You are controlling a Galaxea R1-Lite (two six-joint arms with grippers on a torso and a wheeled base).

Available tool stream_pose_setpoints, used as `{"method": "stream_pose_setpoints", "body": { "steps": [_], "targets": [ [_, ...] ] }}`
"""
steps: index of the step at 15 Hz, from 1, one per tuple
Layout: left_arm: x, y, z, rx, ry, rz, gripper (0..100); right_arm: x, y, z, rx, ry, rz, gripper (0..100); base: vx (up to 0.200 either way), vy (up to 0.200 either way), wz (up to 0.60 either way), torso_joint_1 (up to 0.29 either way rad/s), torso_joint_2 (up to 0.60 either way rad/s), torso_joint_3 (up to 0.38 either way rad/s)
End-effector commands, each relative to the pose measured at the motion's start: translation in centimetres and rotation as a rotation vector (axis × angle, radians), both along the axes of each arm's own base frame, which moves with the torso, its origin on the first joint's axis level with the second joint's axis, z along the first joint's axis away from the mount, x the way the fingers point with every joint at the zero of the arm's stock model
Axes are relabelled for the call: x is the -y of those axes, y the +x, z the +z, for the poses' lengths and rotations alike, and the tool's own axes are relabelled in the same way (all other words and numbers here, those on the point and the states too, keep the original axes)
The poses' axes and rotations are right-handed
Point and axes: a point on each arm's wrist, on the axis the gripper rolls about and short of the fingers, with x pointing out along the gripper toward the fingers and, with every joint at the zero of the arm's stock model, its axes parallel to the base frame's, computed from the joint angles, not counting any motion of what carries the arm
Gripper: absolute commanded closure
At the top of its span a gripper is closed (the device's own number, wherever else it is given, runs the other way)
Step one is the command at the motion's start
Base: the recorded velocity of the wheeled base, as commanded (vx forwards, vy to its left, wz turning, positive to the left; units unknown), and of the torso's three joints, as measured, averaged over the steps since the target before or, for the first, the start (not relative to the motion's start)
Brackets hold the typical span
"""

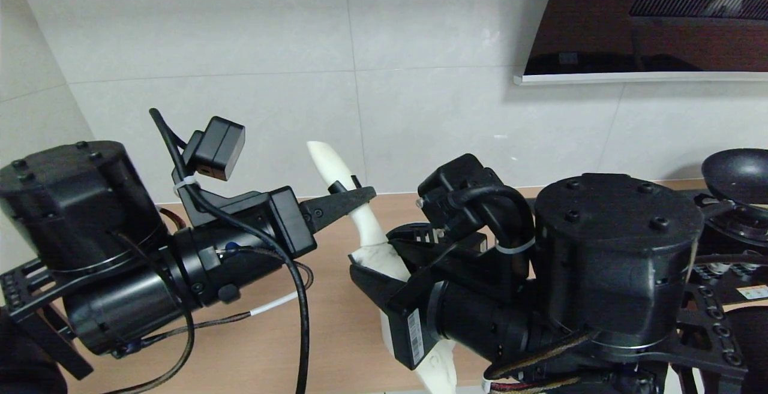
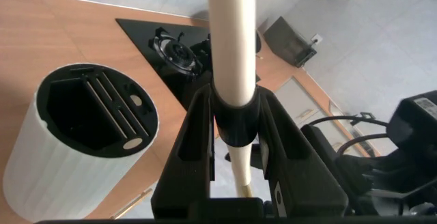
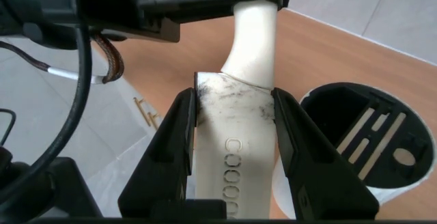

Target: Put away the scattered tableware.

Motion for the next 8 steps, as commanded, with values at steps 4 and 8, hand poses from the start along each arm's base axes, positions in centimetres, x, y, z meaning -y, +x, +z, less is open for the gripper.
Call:
{"method": "stream_pose_setpoints", "body": {
  "steps": [4, 8],
  "targets": [
    [0.11, 0.15, -0.08, -0.004, 0.002, 0.001, 100, 0.05, -0.04, 0.16, 0.002, 0.005, 0.001, 100, 0.0, 0.0, 0.0, 0.0, 0.0, 0.0],
    [0.27, 0.17, 0.31, 0.005, -0.004, 0.01, 100, 0.1, -0.02, 0.21, 0.002, 0.008, -0.001, 0, 0.0, 0.0, 0.0, 0.0, 0.0, 0.0]
  ]
}}
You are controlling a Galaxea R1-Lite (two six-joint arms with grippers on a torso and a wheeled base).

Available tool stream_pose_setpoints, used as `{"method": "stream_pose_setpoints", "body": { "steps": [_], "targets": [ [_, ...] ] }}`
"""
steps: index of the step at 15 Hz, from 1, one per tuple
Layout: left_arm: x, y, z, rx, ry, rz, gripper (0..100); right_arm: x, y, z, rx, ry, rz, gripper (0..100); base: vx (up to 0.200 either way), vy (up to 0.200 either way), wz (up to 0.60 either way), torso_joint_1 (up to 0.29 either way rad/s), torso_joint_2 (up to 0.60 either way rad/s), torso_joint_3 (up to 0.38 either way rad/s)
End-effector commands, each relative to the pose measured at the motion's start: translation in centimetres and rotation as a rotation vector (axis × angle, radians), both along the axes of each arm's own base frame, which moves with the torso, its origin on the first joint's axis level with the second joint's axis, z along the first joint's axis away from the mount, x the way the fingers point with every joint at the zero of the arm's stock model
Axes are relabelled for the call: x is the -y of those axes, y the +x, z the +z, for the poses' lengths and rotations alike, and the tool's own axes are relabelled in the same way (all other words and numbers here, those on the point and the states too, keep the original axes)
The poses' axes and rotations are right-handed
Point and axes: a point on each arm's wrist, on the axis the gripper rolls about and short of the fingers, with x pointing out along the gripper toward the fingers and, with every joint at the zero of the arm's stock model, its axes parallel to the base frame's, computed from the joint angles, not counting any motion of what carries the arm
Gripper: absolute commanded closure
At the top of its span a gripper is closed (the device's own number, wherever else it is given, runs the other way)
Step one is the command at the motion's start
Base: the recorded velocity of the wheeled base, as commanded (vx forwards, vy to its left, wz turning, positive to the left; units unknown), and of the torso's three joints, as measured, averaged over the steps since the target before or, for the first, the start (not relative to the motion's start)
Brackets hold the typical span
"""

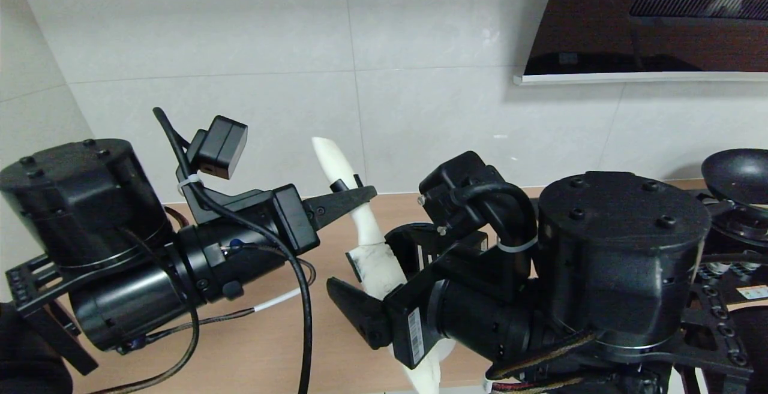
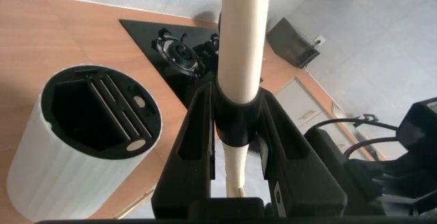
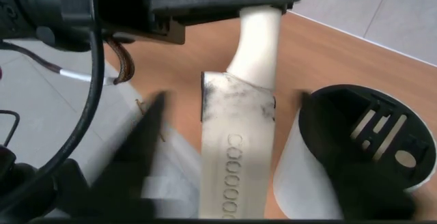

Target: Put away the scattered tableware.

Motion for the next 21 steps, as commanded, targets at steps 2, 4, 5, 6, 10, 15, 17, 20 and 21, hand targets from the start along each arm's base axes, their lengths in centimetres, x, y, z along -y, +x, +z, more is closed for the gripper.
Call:
{"method": "stream_pose_setpoints", "body": {
  "steps": [2, 4, 5, 6, 10, 15, 17, 20, 21],
  "targets": [
    [0.4, 0.2, 0.4, 0.003, -0.003, 0.026, 100, 0.2, -0.1, 0.2, 0.002, 0.004, 0.0, 0, 0.0, 0.0, 0.0, 0.0, 0.0, 0.0],
    [0.7, 0.8, 1.1, -0.002, 0.002, 0.109, 100, 1.3, -0.3, 1.1, 0.016, 0.029, -0.018, 0, 0.0, 0.0, 0.0, 0.0, 0.0, 0.0],
    [0.6, 0.9, 2.0, 0.007, -0.004, 0.142, 100, 2.8, -0.2, 1.9, 0.03, 0.049, -0.047, 0, 0.0, 0.0, 0.0, 0.0, 0.0, 0.0],
    [0.6, 1.0, 3.3, 0.02, -0.011, 0.176, 100, 4.7, 0.0, 3.3, 0.052, 0.081, -0.081, 0, 0.0, 0.0, 0.0, 0.0, 0.0, 0.0],
    [1.4, 2.1, 6.5, 0.085, 0.09, 0.252, 100, 12.6, 2.7, 4.7, 0.039, 0.084, -0.29, 0, 0.0, 0.0, 0.0, 0.0, 0.0, 0.0],
    [3.8, 3.0, 6.9, 0.213, 0.293, 0.556, 100, 16.0, 3.7, 2.4, -0.082, 0.08, -0.421, 0, 0.0, 0.0, 0.0, 0.0, 0.0, 0.0],
    [5.0, 3.0, 6.6, 0.241, 0.337, 0.625, 100, 15.8, 4.0, 2.1, -0.089, 0.07, -0.426, 0, 0.0, 0.0, 0.0, 0.0, 0.0, 0.0],
    [7.7, 3.3, 4.9, 0.247, 0.385, 0.664, 100, 15.9, 3.9, 2.1, -0.086, 0.071, -0.43, 0, 0.0, 0.0, 0.0, 0.0, 0.0, 0.0],
    [8.1, 3.6, 4.3, 0.243, 0.401, 0.672, 100, 15.9, 3.9, 2.1, -0.086, 0.071, -0.43, 0, 0.0, 0.0, 0.0, 0.0, 0.0, 0.0]
  ]
}}
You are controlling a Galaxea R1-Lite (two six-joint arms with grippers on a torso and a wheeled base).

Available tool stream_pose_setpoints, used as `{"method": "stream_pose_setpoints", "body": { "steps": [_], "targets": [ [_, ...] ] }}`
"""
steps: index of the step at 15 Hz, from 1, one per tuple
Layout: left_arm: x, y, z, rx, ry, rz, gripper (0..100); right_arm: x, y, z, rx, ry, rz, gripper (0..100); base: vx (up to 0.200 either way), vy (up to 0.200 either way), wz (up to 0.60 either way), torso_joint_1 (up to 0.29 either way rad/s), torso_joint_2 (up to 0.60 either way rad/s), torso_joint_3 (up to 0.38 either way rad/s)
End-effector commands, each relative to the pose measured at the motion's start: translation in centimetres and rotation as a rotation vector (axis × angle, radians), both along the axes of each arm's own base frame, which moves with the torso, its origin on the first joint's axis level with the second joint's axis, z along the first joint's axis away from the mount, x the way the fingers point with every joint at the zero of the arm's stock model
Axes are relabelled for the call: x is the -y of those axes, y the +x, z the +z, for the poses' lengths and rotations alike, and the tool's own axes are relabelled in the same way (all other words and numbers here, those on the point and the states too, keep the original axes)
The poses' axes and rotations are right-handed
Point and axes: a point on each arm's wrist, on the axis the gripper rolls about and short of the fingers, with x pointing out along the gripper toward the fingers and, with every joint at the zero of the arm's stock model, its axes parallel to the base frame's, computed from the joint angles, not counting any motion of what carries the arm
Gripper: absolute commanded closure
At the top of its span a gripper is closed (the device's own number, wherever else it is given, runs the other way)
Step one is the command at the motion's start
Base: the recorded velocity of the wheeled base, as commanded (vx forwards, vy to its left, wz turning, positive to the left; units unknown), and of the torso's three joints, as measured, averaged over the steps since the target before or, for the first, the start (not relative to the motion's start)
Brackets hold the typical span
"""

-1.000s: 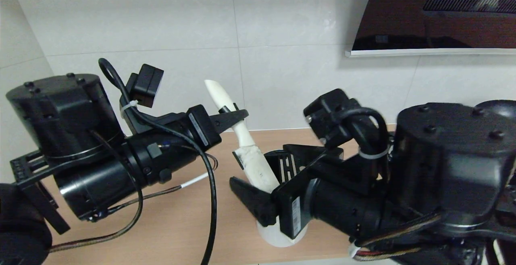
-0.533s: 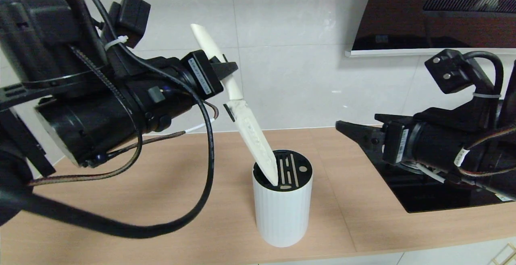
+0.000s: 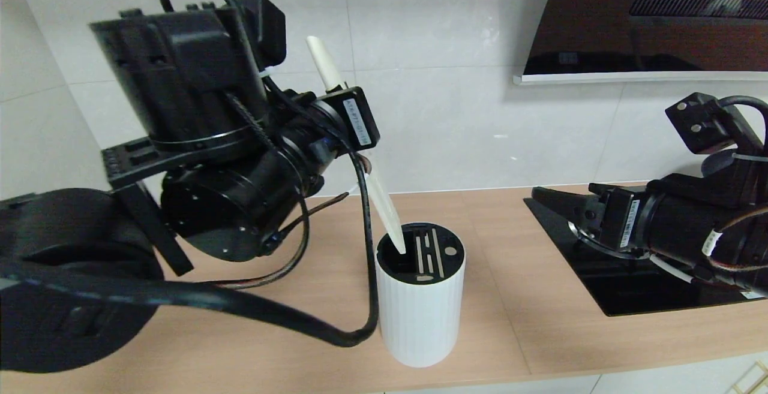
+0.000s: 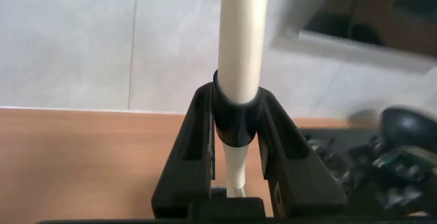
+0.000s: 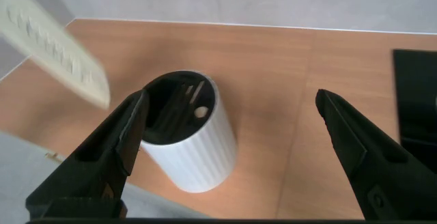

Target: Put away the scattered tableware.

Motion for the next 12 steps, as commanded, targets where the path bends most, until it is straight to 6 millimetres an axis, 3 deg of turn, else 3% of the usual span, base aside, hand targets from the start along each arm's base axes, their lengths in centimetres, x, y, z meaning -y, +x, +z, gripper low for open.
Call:
{"method": "stream_pose_setpoints", "body": {
  "steps": [1, 6, 12],
  "targets": [
    [2.3, 1.5, -2.9, -0.039, 0.046, 0.006, 100, 0.0, 0.0, 0.0, 0.0, -0.001, -0.002, 0, 0.0, 0.0, 0.0, 0.0, 0.0, 0.0],
    [3.2, 2.3, -4.6, -0.055, 0.084, 0.014, 100, 0.0, 0.1, -0.3, -0.008, -0.006, -0.001, 0, 0.0, 0.0, 0.0, 0.0, 0.0, 0.0],
    [3.2, 2.4, -4.7, -0.056, 0.085, 0.022, 100, -0.1, 0.1, -0.4, -0.014, -0.01, 0.004, 0, 0.0, 0.0, 0.0, 0.0, 0.0, 0.0]
  ]
}}
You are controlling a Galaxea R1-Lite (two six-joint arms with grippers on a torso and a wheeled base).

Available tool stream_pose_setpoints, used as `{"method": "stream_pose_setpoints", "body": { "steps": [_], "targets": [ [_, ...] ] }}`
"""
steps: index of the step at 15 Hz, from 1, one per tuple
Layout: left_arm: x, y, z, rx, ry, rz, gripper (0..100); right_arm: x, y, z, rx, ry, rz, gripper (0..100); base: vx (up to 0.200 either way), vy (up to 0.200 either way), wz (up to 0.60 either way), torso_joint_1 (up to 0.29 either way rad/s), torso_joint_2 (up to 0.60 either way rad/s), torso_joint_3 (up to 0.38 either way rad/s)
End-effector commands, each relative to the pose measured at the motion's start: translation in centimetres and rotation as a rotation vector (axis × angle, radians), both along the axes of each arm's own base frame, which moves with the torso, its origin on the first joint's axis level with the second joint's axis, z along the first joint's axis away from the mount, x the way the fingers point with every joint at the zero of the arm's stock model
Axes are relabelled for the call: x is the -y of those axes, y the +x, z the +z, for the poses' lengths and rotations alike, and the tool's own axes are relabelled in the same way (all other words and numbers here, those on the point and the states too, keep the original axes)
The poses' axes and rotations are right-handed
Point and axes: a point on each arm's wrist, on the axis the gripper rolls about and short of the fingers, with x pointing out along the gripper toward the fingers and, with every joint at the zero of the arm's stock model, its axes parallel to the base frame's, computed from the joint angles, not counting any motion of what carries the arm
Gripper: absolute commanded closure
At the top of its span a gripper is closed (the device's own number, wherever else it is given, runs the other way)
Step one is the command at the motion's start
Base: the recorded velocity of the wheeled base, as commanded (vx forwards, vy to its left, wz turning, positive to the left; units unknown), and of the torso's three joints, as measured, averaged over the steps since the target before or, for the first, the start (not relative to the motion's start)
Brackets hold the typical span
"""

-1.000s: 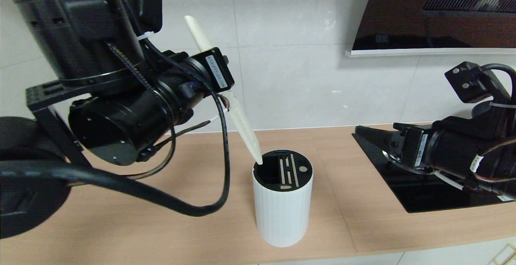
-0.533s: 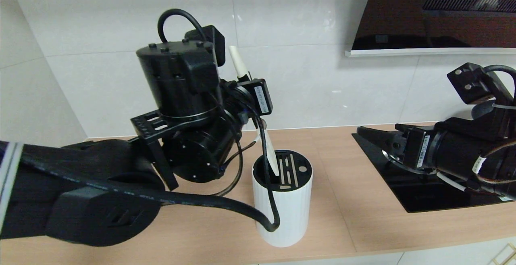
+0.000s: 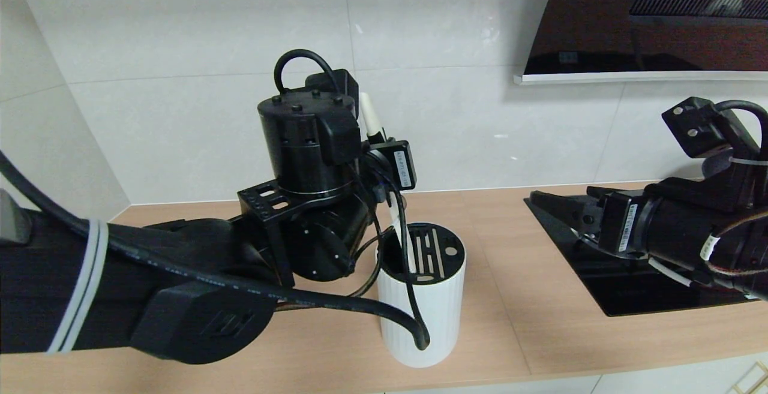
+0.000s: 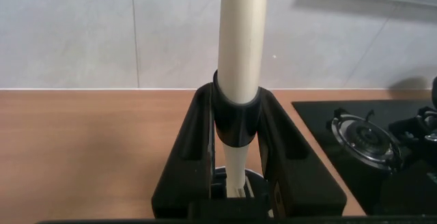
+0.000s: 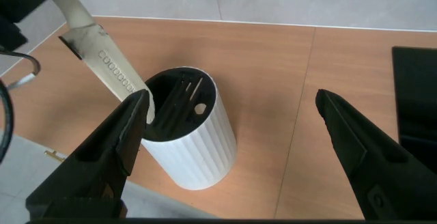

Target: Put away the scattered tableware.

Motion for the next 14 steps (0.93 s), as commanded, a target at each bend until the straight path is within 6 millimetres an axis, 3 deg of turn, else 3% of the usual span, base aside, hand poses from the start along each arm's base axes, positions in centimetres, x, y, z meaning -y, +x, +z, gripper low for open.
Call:
{"method": "stream_pose_setpoints", "body": {
  "steps": [1, 5, 8, 14],
  "targets": [
    [-0.1, 0.0, 0.2, 0.004, -0.003, 0.005, 100, -0.1, 0.1, -0.2, -0.006, -0.004, 0.001, 0, 0.0, 0.0, 0.0, 0.0, 0.0, 0.0],
    [-0.5, -0.2, 0.7, 0.015, -0.013, 0.008, 100, -0.2, 0.2, -0.3, -0.011, -0.007, 0.002, 0, 0.0, 0.0, 0.0, 0.0, 0.0, 0.0],
    [0.3, 0.5, -1.7, -0.033, 0.057, 0.009, 100, -0.2, 0.2, -0.3, -0.012, -0.008, 0.002, 0, 0.0, 0.0, 0.0, 0.0, 0.0, 0.0],
    [0.8, 0.9, -3.4, -0.067, 0.088, 0.007, 100, -0.2, 0.2, -0.4, -0.014, -0.009, 0.002, 0, 0.0, 0.0, 0.0, 0.0, 0.0, 0.0]
  ]
}}
